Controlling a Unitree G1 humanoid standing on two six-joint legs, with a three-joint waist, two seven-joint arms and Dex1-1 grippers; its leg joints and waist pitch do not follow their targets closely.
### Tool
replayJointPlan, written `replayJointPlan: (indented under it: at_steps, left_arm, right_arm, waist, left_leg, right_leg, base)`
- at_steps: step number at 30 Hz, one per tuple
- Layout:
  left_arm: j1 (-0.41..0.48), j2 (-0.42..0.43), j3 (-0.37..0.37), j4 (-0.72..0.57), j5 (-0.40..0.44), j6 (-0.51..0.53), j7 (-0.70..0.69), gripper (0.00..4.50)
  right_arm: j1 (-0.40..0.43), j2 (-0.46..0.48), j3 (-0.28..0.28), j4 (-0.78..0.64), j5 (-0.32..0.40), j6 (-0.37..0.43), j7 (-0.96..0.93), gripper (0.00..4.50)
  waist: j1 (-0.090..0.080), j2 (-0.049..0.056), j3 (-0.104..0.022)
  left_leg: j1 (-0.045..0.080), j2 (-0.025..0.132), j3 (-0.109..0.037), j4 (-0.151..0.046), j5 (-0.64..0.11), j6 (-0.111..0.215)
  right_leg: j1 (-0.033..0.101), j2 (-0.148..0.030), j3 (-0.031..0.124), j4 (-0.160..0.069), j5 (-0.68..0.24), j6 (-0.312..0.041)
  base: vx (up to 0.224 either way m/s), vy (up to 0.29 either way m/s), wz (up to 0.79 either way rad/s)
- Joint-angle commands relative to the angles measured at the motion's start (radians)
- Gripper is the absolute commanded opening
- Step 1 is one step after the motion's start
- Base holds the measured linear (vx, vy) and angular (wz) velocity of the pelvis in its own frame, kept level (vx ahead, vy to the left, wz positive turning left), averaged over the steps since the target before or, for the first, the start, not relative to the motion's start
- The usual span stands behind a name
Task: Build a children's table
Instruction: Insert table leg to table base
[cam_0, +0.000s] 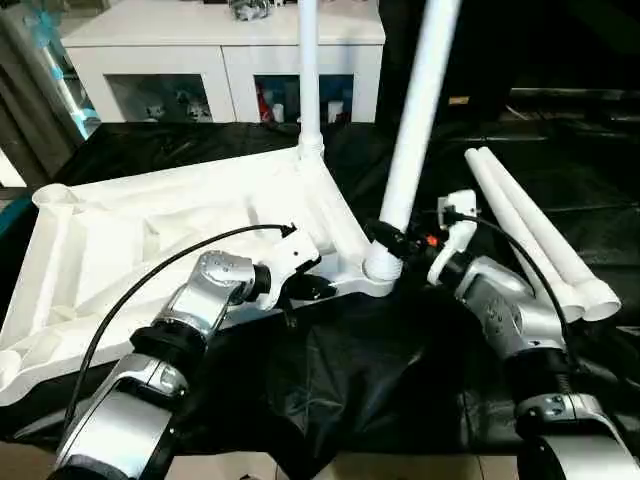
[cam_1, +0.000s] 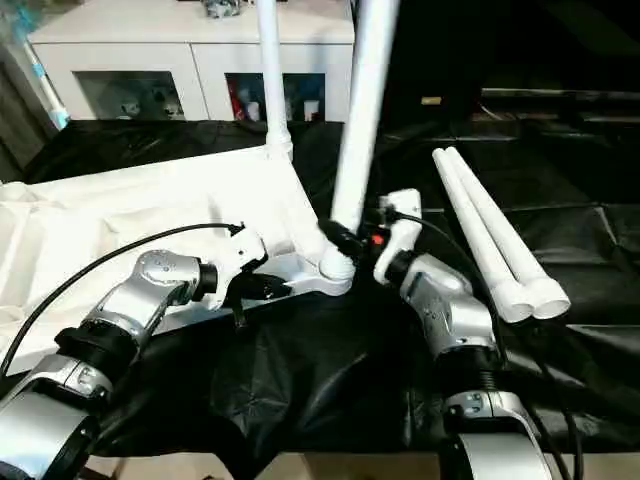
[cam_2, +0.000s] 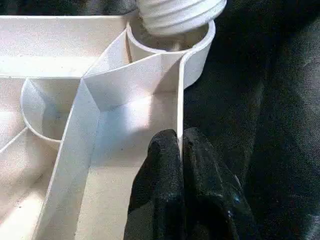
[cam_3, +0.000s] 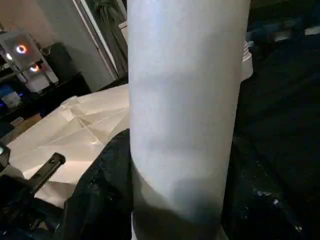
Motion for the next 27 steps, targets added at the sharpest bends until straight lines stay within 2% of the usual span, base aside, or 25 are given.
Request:
replayJointPlan:
  at_steps: [1, 8, 12, 13, 15, 18, 20, 21, 23, 27]
  left_arm:
    - [0.023, 0.008, 0.001, 0.019, 0.014, 0.02, 0.033, 0.0]
    - [0.034, 0.018, 0.008, 0.006, 0.018, 0.02, 0.049, 0.0]
    - [0.037, 0.023, 0.01, 0.002, 0.024, 0.017, 0.057, 0.0]
    - [0.037, 0.023, 0.01, 0.002, 0.024, 0.017, 0.057, 0.0]
    - [0.037, 0.026, 0.012, 0.001, 0.026, 0.013, 0.057, 0.0]
    - [0.035, 0.028, 0.011, 0.006, 0.031, 0.006, 0.062, 0.0]
    - [0.032, 0.028, 0.011, 0.009, 0.033, 0.004, 0.066, 0.0]
    - [0.032, 0.029, 0.012, 0.011, 0.034, 0.003, 0.067, 0.0]
    - [0.031, 0.03, 0.013, 0.014, 0.035, 0.0, 0.067, 0.0]
    - [0.026, 0.035, 0.01, 0.012, 0.039, -0.002, 0.064, 0.0]
  right_arm:
    - [-0.02, 0.003, -0.011, 0.021, 0.003, -0.033, 0.009, 1.88]
    - [-0.025, 0.02, -0.029, 0.13, -0.001, -0.092, 0.028, 1.88]
    - [-0.023, 0.019, -0.042, 0.225, -0.028, -0.179, -0.001, 1.88]
    - [-0.023, 0.019, -0.042, 0.225, -0.028, -0.179, -0.001, 1.88]
    - [-0.018, 0.017, -0.048, 0.253, -0.032, -0.204, -0.005, 1.88]
    - [-0.006, 0.016, -0.043, 0.259, -0.044, -0.222, 0.005, 1.88]
    - [0.001, 0.014, -0.04, 0.257, -0.048, -0.23, 0.01, 1.88]
    - [0.01, 0.01, -0.031, 0.25, -0.057, -0.239, 0.013, 1.88]
    - [0.029, 0.003, -0.016, 0.236, -0.071, -0.266, 0.024, 1.88]
    - [0.063, -0.021, 0.0, 0.187, -0.089, -0.297, 0.033, 1.88]
  waist:
    - [0.006, -0.029, -0.068]
    - [0.007, -0.03, -0.066]
    - [0.007, -0.029, -0.067]
    - [0.007, -0.029, -0.067]
    - [0.007, -0.021, -0.066]
    - [0.005, -0.024, -0.065]
    - [0.005, -0.023, -0.065]
    - [0.006, -0.016, -0.065]
    - [0.005, -0.019, -0.066]
    - [0.007, -0.015, -0.065]
  left_leg:
    - [0.001, 0.036, -0.008, -0.07, -0.139, 0.088]
    - [0.003, 0.038, -0.009, -0.072, -0.159, 0.085]
    - [0.003, 0.038, -0.009, -0.072, -0.158, 0.084]
    - [0.003, 0.038, -0.009, -0.072, -0.158, 0.084]
    - [0.003, 0.039, -0.01, -0.074, -0.172, 0.082]
    - [0.004, 0.039, -0.01, -0.075, -0.191, 0.078]
    - [0.004, 0.04, -0.011, -0.076, -0.193, 0.076]
    - [0.005, 0.04, -0.012, -0.077, -0.194, 0.076]
    - [0.004, 0.04, -0.011, -0.077, -0.201, 0.075]
    - [0.005, 0.04, -0.012, -0.079, -0.211, 0.076]
  right_leg:
    - [0.056, -0.071, 0.043, -0.075, -0.245, -0.221]
    - [0.054, -0.072, 0.043, -0.078, -0.264, -0.222]
    - [0.054, -0.073, 0.043, -0.077, -0.251, -0.23]
    - [0.054, -0.073, 0.043, -0.077, -0.251, -0.23]
    - [0.054, -0.073, 0.042, -0.077, -0.255, -0.235]
    - [0.054, -0.072, 0.042, -0.081, -0.275, -0.23]
    - [0.053, -0.072, 0.043, -0.081, -0.275, -0.23]
    - [0.053, -0.072, 0.043, -0.08, -0.271, -0.232]
    - [0.053, -0.071, 0.042, -0.08, -0.264, -0.231]
    - [0.054, -0.07, 0.043, -0.082, -0.268, -0.23]
  base:
    - [0.0, 0.0, 0.0]
    - [0.0, 0.0, 0.0]
    - [0.0, 0.0, 0.0]
    - [0.0, 0.0, 0.0]
    - [0.0, 0.0, 0.0]
    - [0.0, 0.0, 0.0]
    - [0.0, 0.0, 0.0]
    - [0.0, 0.0, 0.0]
    - [0.0, 0.0, 0.0]
    - [0.0, 0.0, 0.0]
